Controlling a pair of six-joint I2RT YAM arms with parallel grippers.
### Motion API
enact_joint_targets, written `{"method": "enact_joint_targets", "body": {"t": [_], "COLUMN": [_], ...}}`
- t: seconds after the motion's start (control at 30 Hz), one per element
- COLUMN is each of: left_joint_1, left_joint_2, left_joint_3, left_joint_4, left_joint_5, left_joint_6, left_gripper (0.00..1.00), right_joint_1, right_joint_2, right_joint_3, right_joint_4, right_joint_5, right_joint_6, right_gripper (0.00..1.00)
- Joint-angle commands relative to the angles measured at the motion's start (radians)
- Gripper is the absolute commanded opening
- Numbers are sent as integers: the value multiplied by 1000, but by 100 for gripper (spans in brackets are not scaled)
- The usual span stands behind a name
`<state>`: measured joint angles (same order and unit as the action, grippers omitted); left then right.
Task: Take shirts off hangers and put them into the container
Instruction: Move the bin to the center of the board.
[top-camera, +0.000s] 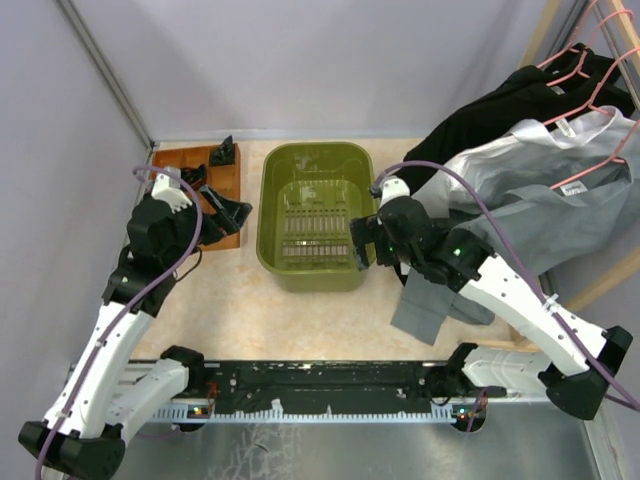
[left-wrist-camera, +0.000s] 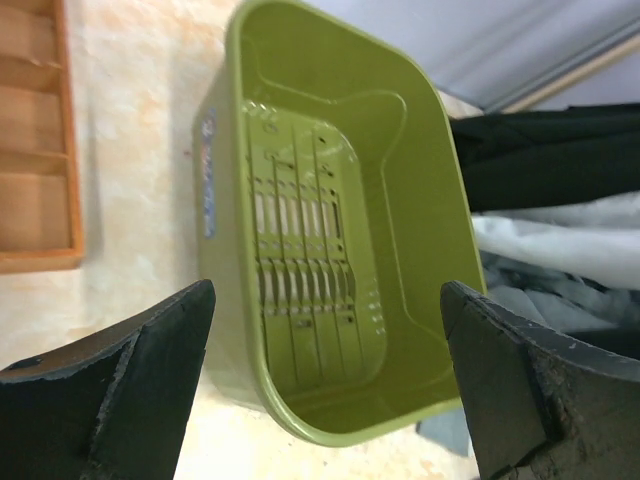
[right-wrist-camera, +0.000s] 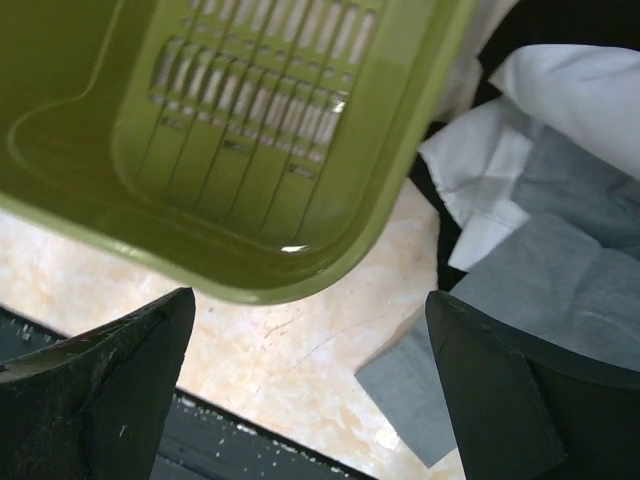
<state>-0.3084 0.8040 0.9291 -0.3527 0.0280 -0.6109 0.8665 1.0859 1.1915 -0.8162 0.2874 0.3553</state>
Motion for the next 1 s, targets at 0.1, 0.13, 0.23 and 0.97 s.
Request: {"method": "enact_joint_targets", "body": {"t": [0.1,0.13,0.23,0.97], "left_joint_1": [-7,-7,-8,-8], "left_joint_2": [18,22,45,66], "left_joint_3": [-9,-8,-3,42], "left_joint_4": [52,58,63,72], "left_joint_5": [221,235,252,227], "left_joint_6": [-30,-24,-11,99], "left_gripper": [99,99,99,100], "right_joint_1": [-130,-150,-170,-46], "right_joint_2": [68,84,182,190], "right_joint_3": [43,45,79,-9], "right_joint_4": [46,78,124,402], "right_joint_5": [37,-25,-136,-261], "right_joint_6": [42,32,59,-288], "right_gripper": [99,99,99,99]}}
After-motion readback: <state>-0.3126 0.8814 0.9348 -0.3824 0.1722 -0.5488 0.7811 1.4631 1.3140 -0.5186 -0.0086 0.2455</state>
